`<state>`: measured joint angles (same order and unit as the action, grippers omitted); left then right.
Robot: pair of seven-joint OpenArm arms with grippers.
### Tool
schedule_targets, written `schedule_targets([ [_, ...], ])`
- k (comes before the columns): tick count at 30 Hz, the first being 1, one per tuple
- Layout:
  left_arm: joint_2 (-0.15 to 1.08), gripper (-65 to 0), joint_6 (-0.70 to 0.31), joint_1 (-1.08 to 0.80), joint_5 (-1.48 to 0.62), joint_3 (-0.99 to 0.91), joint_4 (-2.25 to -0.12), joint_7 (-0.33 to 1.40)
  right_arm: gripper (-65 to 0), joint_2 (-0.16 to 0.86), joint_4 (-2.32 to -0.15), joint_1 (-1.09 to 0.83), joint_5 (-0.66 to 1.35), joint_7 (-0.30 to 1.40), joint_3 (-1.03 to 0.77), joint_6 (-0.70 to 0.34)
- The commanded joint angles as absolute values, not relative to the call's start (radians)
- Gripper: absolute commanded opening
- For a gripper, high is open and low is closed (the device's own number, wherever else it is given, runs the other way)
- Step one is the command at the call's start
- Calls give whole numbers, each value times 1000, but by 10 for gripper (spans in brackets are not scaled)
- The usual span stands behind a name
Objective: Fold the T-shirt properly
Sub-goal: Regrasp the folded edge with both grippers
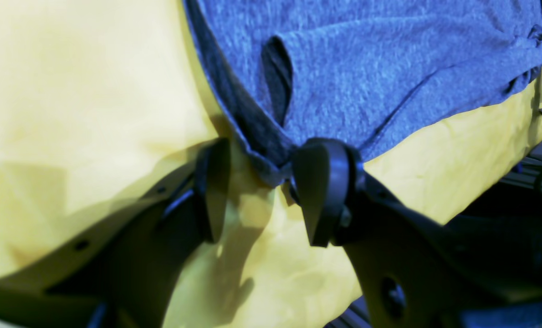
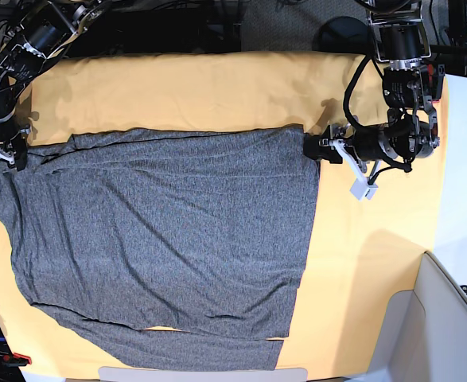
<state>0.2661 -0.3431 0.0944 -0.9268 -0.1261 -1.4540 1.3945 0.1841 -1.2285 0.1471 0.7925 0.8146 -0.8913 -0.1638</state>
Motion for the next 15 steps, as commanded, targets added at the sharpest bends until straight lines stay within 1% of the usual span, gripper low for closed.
schedule_targets([
  [1, 277, -377, -341, 113, -947, -133, -1468, 1396, -567, 196, -1239, 151, 783, 823, -892, -157],
  [8, 277, -377, -341, 131, -951, -159, -1469, 1396, -567, 196, -1239, 154, 783, 823, -892, -157],
  [12, 277, -377, -341, 140, -1000, -205, -1463, 1396, -567, 196, -1239, 154, 783, 823, -892, -157],
  [15, 277, -377, -341, 140, -1010, -202, -1463, 1396, -567, 196, -1239, 154, 783, 823, -892, -157],
])
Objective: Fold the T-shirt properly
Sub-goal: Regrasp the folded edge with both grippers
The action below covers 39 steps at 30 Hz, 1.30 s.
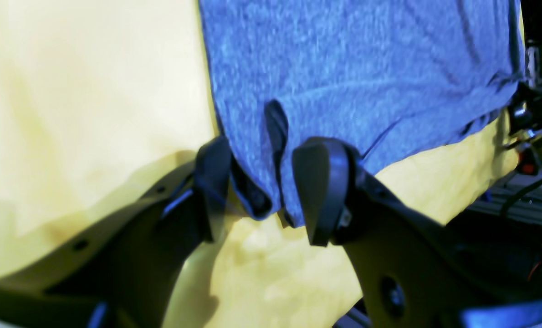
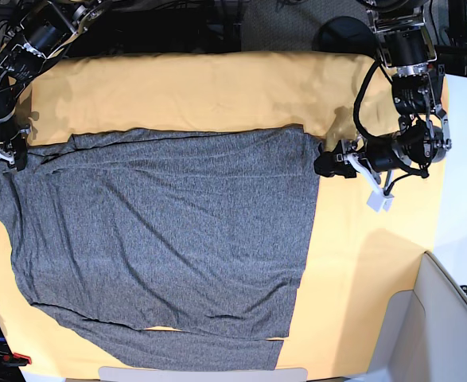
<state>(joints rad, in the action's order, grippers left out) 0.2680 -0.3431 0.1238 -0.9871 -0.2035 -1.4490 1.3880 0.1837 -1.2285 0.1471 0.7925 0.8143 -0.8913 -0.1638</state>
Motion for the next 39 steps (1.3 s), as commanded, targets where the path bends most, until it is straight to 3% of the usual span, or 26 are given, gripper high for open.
schedule_targets([
  [1, 277, -377, -340, 140, -1010, -200, -1463, 1396, -567, 196, -1239, 154, 783, 823, -892, -157],
  [21, 219, -379, -338, 114, -1009, -194, -1408, 1396, -567, 194, -1239, 153, 783, 823, -892, -157],
  [32, 208, -381, -337, 73, -1006, -76, -1408, 1396, -567, 194, -1239, 151, 783, 823, -892, -157],
  [39, 208, -516, -337, 77, -1007, -85, -1408, 1395, -567, 194, -1237, 151, 783, 823, -891, -157],
])
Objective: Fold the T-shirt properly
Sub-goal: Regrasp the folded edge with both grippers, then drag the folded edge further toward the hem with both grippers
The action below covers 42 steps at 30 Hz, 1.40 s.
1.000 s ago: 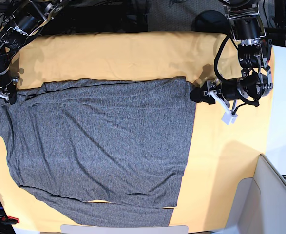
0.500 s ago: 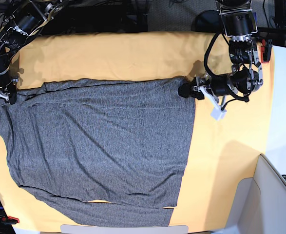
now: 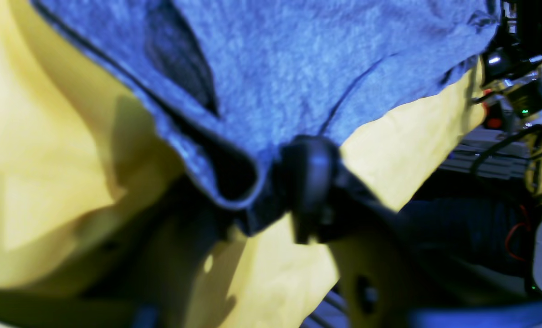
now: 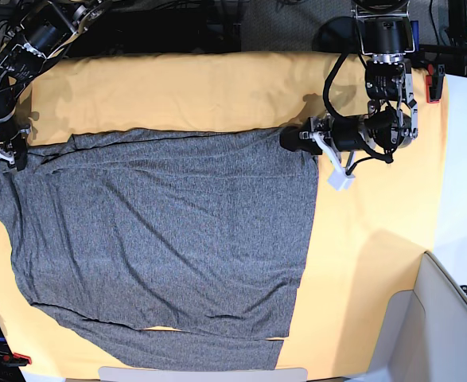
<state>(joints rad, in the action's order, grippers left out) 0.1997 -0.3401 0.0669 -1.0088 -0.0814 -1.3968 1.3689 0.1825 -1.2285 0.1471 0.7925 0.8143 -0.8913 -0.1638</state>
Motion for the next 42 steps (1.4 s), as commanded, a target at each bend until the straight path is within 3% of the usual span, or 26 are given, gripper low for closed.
schedule_targets([
  [1, 208, -547, -338, 81, -1007, -87, -1408, 1394, -567, 194, -1237, 151, 783, 823, -891, -157],
  [5, 208, -650, -338, 81, -1007, -87, -1408, 1394, -568, 194, -1237, 145, 782, 829, -891, -157],
  [9, 208, -644, -340, 82, -1007, -87, -1414, 1394, -574, 203, -1239, 128, 773, 829, -863, -157],
  [12, 208, -644, -343, 82, -1007, -87, -1415, 1394, -649, 205, -1247, 114, 733, 828, -843, -159],
  [22, 219, -644, -346, 87, -1010, -77, -1524, 1396, -650, 205, -1314, 107, 716, 832, -842, -162],
  [29, 225, -644, -346, 203, -1012, -77, -1546, 1396, -650, 205, -1383, 176, 714, 917, -839, -162],
  [35, 223, -644, -346, 311, -1012, -77, -1409, 1396, -650, 205, -1377, 260, 711, 917, -766, -162],
  [42, 223, -642, -348, 456, -1010, -74, -1159, 1396, -650, 205, -1208, 426, 624, 909, -745, -162],
])
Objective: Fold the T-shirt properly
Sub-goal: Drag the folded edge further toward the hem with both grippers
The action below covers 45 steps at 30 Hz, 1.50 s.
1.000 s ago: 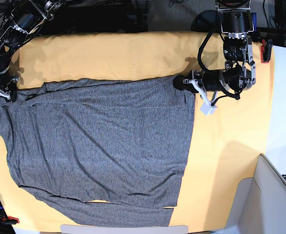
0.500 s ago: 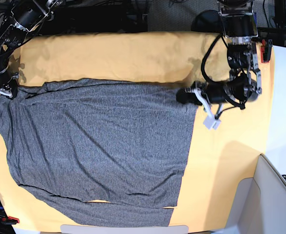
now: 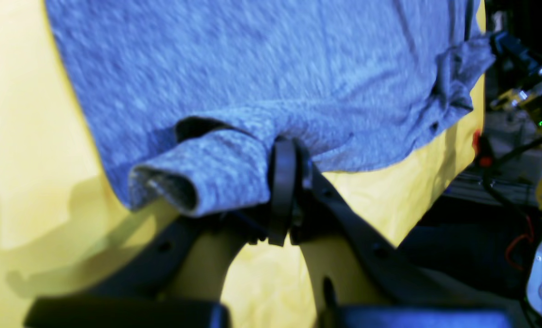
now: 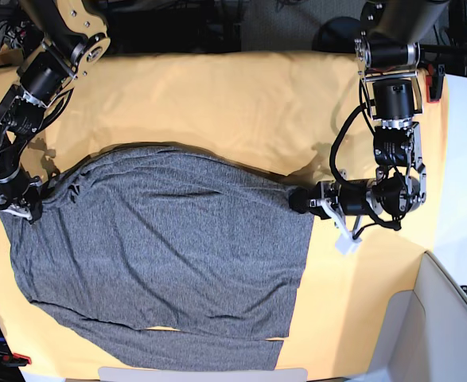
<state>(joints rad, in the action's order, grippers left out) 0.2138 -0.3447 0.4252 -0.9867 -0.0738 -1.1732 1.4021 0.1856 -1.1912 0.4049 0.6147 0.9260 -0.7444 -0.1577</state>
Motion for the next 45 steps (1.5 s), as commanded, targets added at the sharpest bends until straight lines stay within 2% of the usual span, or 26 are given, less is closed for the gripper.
schedule_targets([
  [1, 223, -642, -348, 481, -1009, -64, -1122, 1396, -650, 205, -1178, 447, 607, 891, -745, -162],
  [8, 226, -642, -348, 602, -1009, 70, -894, 1288, -650, 205, -1013, 526, 535, 708, -745, -162],
  [15, 229, -642, -348, 656, -1010, 68, -777, 1193, -650, 226, -963, 555, 533, 616, -750, -156],
  [26, 229, -642, -348, 657, -1010, 65, -774, 1158, -650, 248, -963, 596, 529, 608, -746, -153],
  [38, 229, -642, -348, 670, -1012, 67, -776, 1104, -650, 248, -832, 674, 524, 607, -740, -154],
  [45, 229, -642, -348, 671, -1012, 67, -794, 1104, -650, 236, -831, 714, 378, 607, -687, -154],
])
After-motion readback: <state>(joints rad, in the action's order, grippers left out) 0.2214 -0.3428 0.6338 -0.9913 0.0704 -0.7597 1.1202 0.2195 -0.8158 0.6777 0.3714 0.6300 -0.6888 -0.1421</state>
